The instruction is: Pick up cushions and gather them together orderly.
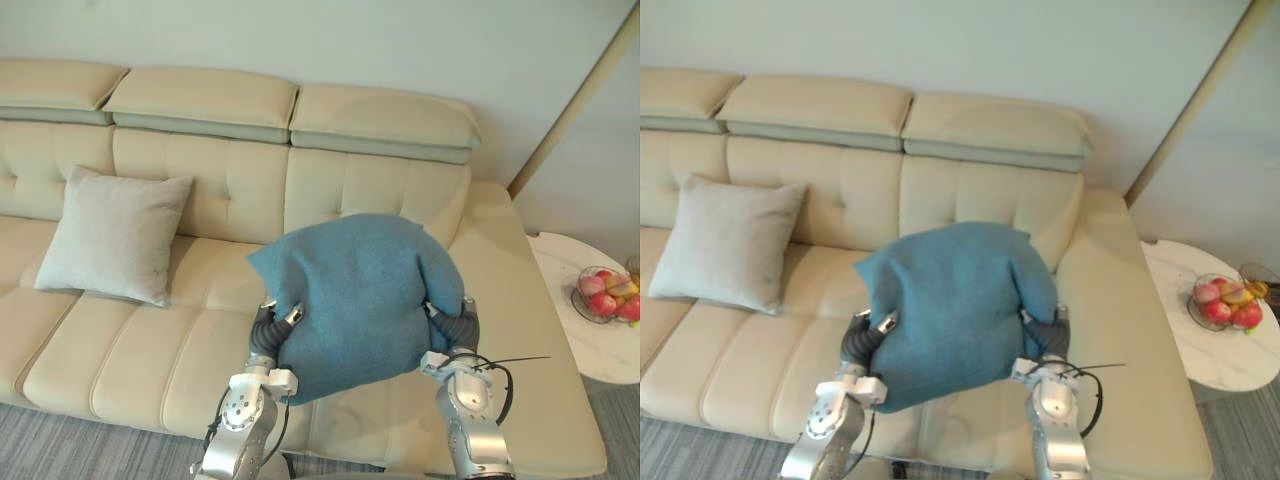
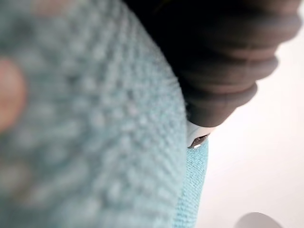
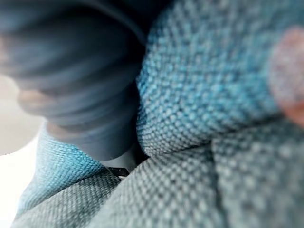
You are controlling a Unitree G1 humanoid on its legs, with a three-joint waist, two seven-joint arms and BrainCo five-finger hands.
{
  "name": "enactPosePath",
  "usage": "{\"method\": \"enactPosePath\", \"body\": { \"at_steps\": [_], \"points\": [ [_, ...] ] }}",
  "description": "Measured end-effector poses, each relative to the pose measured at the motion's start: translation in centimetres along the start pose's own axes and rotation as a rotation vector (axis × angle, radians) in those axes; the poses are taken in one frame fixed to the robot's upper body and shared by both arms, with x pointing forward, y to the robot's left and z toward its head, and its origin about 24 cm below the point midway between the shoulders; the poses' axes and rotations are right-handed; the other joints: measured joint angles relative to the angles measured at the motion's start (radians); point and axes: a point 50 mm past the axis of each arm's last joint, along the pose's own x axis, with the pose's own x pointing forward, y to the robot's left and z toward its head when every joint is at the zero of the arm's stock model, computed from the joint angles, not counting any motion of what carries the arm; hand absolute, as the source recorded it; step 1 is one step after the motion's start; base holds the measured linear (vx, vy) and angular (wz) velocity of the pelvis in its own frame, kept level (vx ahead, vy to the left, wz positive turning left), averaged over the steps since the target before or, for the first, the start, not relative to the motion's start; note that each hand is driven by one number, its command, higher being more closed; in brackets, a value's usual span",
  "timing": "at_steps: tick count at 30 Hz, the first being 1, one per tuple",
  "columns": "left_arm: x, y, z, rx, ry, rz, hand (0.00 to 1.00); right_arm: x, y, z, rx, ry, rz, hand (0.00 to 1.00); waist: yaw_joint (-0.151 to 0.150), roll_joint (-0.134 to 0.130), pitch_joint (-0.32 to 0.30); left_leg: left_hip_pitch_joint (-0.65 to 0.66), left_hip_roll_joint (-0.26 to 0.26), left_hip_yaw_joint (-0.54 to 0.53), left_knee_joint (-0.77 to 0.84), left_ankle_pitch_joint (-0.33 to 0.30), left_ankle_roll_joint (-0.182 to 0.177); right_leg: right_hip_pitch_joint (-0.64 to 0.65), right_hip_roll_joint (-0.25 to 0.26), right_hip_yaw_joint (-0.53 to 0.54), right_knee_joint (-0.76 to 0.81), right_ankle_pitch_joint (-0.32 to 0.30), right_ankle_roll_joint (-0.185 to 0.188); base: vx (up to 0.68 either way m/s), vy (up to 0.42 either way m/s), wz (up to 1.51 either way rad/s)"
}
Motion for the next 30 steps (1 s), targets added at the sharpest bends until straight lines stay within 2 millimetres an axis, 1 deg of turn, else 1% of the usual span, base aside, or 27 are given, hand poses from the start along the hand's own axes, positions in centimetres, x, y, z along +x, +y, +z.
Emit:
{"method": "enactPosePath", "body": {
  "at_steps": [2,4,5,6,8,9,11,12,13,14,15,17,18,19,20,22,23,24,25,27,28,29,30],
  "points": [
    [0.0,0.1,-0.1,0.001,0.006,0.005,1.00,0.0,-0.1,-0.4,-0.012,0.014,0.006,1.00,0.000,0.000,0.003,-0.008,-0.001,0.000,-0.011,0.004,0.003,-0.005,0.000,-0.001,-0.020,0.007,-0.003,-0.06,-0.003,-0.07],
    [0.1,0.4,0.2,0.002,-0.005,0.015,1.00,0.3,0.2,0.0,-0.048,-0.007,0.027,1.00,0.000,0.003,0.010,-0.029,-0.001,0.004,-0.012,0.006,0.005,-0.029,0.001,0.004,-0.027,0.013,-0.010,-0.06,0.003,-0.12],
    [0.2,0.5,0.5,0.001,-0.019,0.022,1.00,0.6,0.5,0.4,-0.063,-0.030,0.043,1.00,-0.002,0.006,0.021,-0.046,0.000,0.006,-0.013,0.010,0.006,-0.049,0.001,0.005,-0.029,0.021,-0.020,-0.07,0.003,-0.11],
    [0.2,0.5,0.8,-0.001,-0.031,0.027,1.00,0.9,0.9,0.8,-0.082,-0.051,0.054,1.00,-0.006,0.008,0.025,-0.070,0.002,0.011,-0.012,0.014,0.006,-0.074,0.001,0.009,-0.031,0.029,-0.021,-0.06,-0.004,-0.12],
    [0.3,0.5,1.4,0.002,-0.058,0.030,1.00,1.2,1.4,1.4,-0.089,-0.079,0.062,1.00,-0.005,0.011,0.051,-0.084,0.010,0.019,-0.009,0.017,0.007,-0.093,0.002,0.012,-0.026,0.040,-0.020,-0.04,-0.017,-0.14],
    [0.3,0.4,1.8,0.003,-0.080,0.036,1.00,1.5,1.6,1.9,-0.092,-0.100,0.062,1.00,-0.003,0.019,0.065,-0.107,0.018,0.025,0.008,0.020,0.009,-0.114,0.007,0.012,-0.021,0.053,-0.013,-0.02,-0.022,-0.20],
    [0.6,0.0,3.0,-0.013,-0.133,0.033,1.00,1.7,2.0,3.3,-0.104,-0.164,0.056,1.00,0.007,0.028,0.084,-0.159,0.028,0.033,0.032,0.020,0.010,-0.169,0.011,0.013,-0.001,0.062,-0.010,-0.02,-0.021,-0.18],
    [0.9,-0.3,3.8,-0.022,-0.170,0.035,1.00,1.9,2.2,4.3,-0.092,-0.206,0.047,1.00,0.011,0.033,0.096,-0.198,0.037,0.034,0.050,0.022,0.012,-0.204,0.015,0.013,0.016,0.064,-0.008,-0.04,-0.037,-0.11],
    [1.4,-0.6,4.5,-0.022,-0.203,0.028,1.00,2.3,2.5,5.2,-0.086,-0.242,0.039,1.00,0.014,0.034,0.105,-0.227,0.043,0.034,0.059,0.022,0.012,-0.238,0.018,0.012,0.033,0.064,-0.008,-0.06,-0.048,-0.12],
    [2.1,-1.1,5.4,-0.016,-0.244,0.020,1.00,2.6,2.7,6.4,-0.090,-0.291,0.026,1.00,0.019,0.033,0.128,-0.242,0.045,0.037,0.063,0.026,0.016,-0.263,0.018,0.012,0.050,0.064,-0.008,-0.06,-0.040,-0.10],
    [2.4,-1.3,5.8,-0.017,-0.262,0.016,1.00,2.8,2.8,7.0,-0.096,-0.319,0.023,1.00,0.021,0.032,0.131,-0.258,0.046,0.039,0.065,0.029,0.017,-0.284,0.018,0.011,0.062,0.064,-0.008,-0.08,-0.042,-0.09],
    [3.4,-2.0,7.4,-0.026,-0.332,0.006,1.00,3.3,3.2,9.3,-0.082,-0.415,0.003,1.00,0.025,0.032,0.138,-0.325,0.051,0.043,0.082,0.033,0.018,-0.362,0.017,0.013,0.092,0.063,-0.009,-0.09,-0.045,-0.11],
    [3.6,-2.2,7.9,-0.028,-0.352,0.004,1.00,3.5,3.4,9.9,-0.083,-0.440,-0.001,1.00,0.025,0.032,0.147,-0.337,0.052,0.044,0.084,0.034,0.018,-0.376,0.017,0.014,0.099,0.063,-0.010,-0.09,-0.043,-0.08],
    [4.2,-2.8,9.1,-0.035,-0.399,-0.005,1.00,4.1,3.8,11.4,-0.085,-0.500,-0.014,1.00,0.026,0.032,0.171,-0.356,0.052,0.045,0.085,0.039,0.019,-0.401,0.016,0.015,0.110,0.064,-0.015,-0.11,-0.040,-0.05],
    [4.7,-3.2,10.1,-0.038,-0.436,-0.020,1.00,4.4,4.1,12.5,-0.074,-0.540,-0.017,1.00,0.026,0.031,0.173,-0.388,0.053,0.046,0.096,0.045,0.021,-0.437,0.016,0.017,0.120,0.068,-0.020,-0.12,-0.049,-0.05],
    [6.1,-4.6,13.3,-0.053,-0.551,-0.024,1.00,5.4,5.0,16.1,-0.065,-0.664,-0.070,1.00,0.027,0.031,0.174,-0.476,0.053,0.049,0.097,0.066,0.023,-0.532,0.015,0.022,0.133,0.083,-0.024,-0.09,-0.047,-0.04],
    [6.4,-4.9,14.0,-0.055,-0.577,-0.027,1.00,5.6,5.2,17.0,-0.057,-0.693,-0.074,1.00,0.027,0.031,0.175,-0.494,0.054,0.050,0.097,0.071,0.024,-0.551,0.016,0.024,0.134,0.089,-0.026,-0.07,-0.043,-0.03],
    [7.3,-5.6,15.9,-0.059,-0.635,-0.023,1.00,6.2,5.7,19.1,-0.053,-0.757,-0.095,1.00,0.027,0.033,0.176,-0.526,0.054,0.051,0.096,0.082,0.024,-0.585,0.016,0.026,0.135,0.098,-0.030,-0.05,-0.032,-0.02],
    [7.7,-5.9,16.8,-0.059,-0.661,-0.024,1.00,6.6,5.9,20.0,-0.052,-0.784,-0.104,1.00,0.027,0.033,0.179,-0.538,0.055,0.050,0.096,0.086,0.024,-0.596,0.017,0.026,0.136,0.101,-0.029,-0.05,-0.037,0.00],
    [9.1,-7.6,20.2,-0.046,-0.752,-0.036,1.00,7.6,6.4,23.7,-0.038,-0.874,-0.161,1.00,0.027,0.034,0.190,-0.568,0.054,0.048,0.095,0.097,0.024,-0.626,0.017,0.025,0.138,0.109,-0.029,-0.07,-0.033,0.03],
    [9.6,-8.4,22.5,-0.028,-0.818,-0.042,1.00,7.8,6.8,25.9,-0.015,-0.929,-0.186,1.00,0.022,0.033,0.202,-0.584,0.053,0.047,0.084,0.109,0.026,-0.641,0.017,0.024,0.129,0.120,-0.031,-0.07,-0.025,0.07],
    [9.8,-8.9,24.3,-0.008,-0.872,-0.052,1.00,7.8,7.0,27.5,0.003,-0.972,-0.200,1.00,0.019,0.033,0.207,-0.599,0.051,0.047,0.072,0.120,0.026,-0.654,0.017,0.021,0.114,0.133,-0.035,-0.09,-0.020,0.06],
    [10.0,-9.6,27.0,0.011,-0.947,-0.056,1.00,7.7,7.2,29.7,0.024,-1.026,-0.226,1.00,0.016,0.033,0.216,-0.621,0.048,0.046,0.051,0.139,0.027,-0.670,0.017,0.016,0.082,0.157,-0.040,-0.06,-0.010,0.06]
  ]
}}
